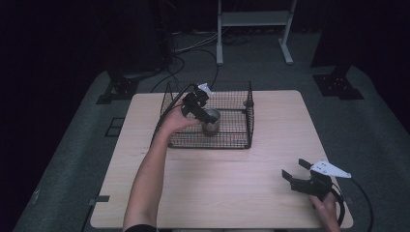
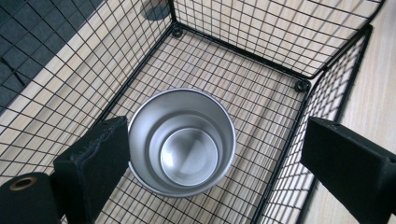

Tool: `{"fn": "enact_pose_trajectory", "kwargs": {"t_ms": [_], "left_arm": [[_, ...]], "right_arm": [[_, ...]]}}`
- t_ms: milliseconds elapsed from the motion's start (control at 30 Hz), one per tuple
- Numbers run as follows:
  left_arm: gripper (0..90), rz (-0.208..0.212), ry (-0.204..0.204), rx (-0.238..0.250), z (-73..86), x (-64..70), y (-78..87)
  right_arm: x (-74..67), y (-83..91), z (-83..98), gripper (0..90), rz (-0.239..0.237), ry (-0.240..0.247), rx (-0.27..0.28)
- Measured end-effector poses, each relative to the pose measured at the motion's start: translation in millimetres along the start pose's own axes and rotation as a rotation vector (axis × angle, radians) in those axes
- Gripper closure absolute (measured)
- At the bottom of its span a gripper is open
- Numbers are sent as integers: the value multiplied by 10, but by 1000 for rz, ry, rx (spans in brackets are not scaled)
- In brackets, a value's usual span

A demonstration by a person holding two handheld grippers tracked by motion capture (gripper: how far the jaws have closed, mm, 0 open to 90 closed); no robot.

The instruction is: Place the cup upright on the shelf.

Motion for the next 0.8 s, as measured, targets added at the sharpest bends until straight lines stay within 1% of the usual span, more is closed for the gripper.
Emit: {"fn": "enact_pose_trajectory", "kwargs": {"t_ms": [133, 167, 200, 300, 400, 600, 800], "left_arm": [[73, 5, 4, 12, 48, 44, 61], [73, 3, 2, 15, 55, 53, 76], [74, -3, -4, 29, 60, 70, 100], [73, 1, -1, 41, 89, 120, 154], [73, 0, -8, 56, 116, 181, 208], [73, -1, -23, 60, 174, 280, 268], [73, 3, -21, 91, 221, 384, 360]], "right_arm": [[0, -1, 1, 137, 4, 1, -1], [0, -1, 1, 137, 4, 1, -1], [0, -1, 1, 137, 4, 1, -1], [2, -1, 2, 137, 7, 1, -2], [0, -1, 2, 137, 7, 3, -3], [1, -1, 3, 137, 10, 4, -4], [1, -2, 4, 137, 11, 5, -5]]}}
Point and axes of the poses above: each handheld gripper's, and its own axes: y roughly backward along the jaws, z roughly out of its underside, x roughly to its right, the point moved 10 cm from there along -y, roughly forward along the jaws, and after that the axes turned 2 degrees about -z, right-handed, at the moved point
